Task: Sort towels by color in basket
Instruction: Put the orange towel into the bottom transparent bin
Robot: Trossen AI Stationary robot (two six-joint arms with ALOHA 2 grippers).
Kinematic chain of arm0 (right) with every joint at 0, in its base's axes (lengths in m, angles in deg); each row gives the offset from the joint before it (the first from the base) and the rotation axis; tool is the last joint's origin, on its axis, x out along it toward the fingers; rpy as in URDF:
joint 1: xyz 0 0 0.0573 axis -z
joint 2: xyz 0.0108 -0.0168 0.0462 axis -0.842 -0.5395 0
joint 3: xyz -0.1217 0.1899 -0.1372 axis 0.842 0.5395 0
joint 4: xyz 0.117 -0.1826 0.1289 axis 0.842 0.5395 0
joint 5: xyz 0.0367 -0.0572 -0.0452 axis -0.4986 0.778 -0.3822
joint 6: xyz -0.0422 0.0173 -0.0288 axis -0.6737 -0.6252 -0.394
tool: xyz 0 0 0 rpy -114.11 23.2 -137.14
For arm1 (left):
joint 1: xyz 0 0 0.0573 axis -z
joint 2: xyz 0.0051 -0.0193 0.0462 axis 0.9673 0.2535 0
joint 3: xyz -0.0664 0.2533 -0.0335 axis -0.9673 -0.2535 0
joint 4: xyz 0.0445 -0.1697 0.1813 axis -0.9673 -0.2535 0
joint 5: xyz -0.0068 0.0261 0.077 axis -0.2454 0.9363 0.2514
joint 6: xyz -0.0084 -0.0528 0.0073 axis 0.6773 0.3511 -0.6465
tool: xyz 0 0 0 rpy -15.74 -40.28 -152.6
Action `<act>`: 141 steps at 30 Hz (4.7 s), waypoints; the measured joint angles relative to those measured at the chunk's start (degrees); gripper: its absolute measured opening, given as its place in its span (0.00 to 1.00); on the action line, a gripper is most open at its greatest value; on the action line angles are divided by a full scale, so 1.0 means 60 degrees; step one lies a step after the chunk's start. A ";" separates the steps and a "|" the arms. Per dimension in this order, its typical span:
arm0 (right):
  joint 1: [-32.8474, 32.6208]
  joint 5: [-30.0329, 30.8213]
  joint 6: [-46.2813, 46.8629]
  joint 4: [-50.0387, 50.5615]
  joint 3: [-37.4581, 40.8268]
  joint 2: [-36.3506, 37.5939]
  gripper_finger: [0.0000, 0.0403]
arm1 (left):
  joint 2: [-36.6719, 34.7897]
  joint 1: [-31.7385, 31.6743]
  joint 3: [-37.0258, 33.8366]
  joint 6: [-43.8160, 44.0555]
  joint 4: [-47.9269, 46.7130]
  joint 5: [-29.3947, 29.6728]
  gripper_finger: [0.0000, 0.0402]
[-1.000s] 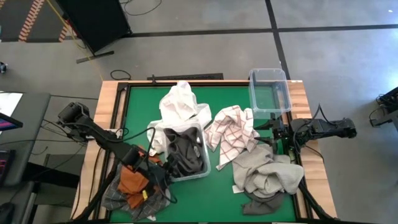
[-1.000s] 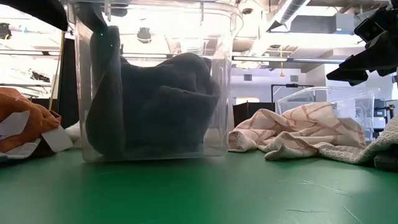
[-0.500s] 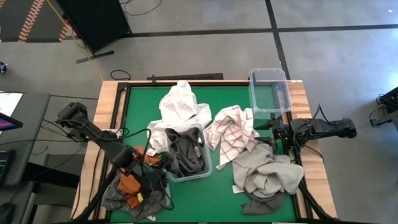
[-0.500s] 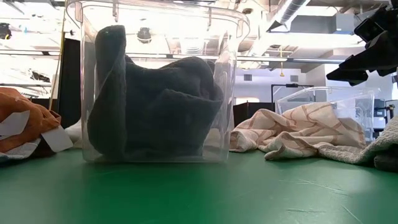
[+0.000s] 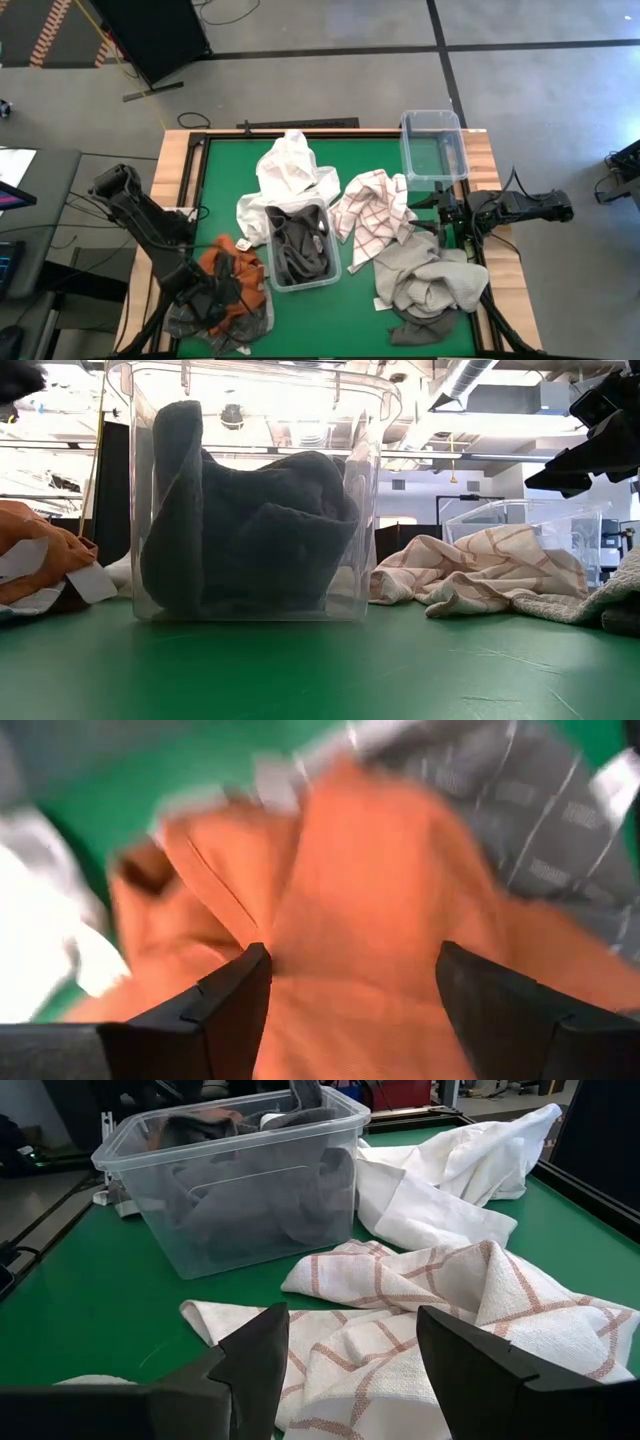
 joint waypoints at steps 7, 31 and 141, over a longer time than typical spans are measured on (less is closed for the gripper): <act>0.0000 -0.0002 0.0003 -0.0003 -0.0003 -0.0003 0.62 | -0.0004 0.0106 -0.1623 0.0767 0.0503 0.0011 0.66; 0.0000 0.0002 0.0001 -0.0003 -0.0004 0.0000 0.62 | -0.0845 -0.0104 0.2757 -0.3025 -0.1773 0.2666 0.01; 0.0000 0.0002 0.0003 0.0000 0.0000 0.0000 0.62 | -0.0376 -0.0077 -0.1412 0.1362 -0.1068 -0.0154 0.72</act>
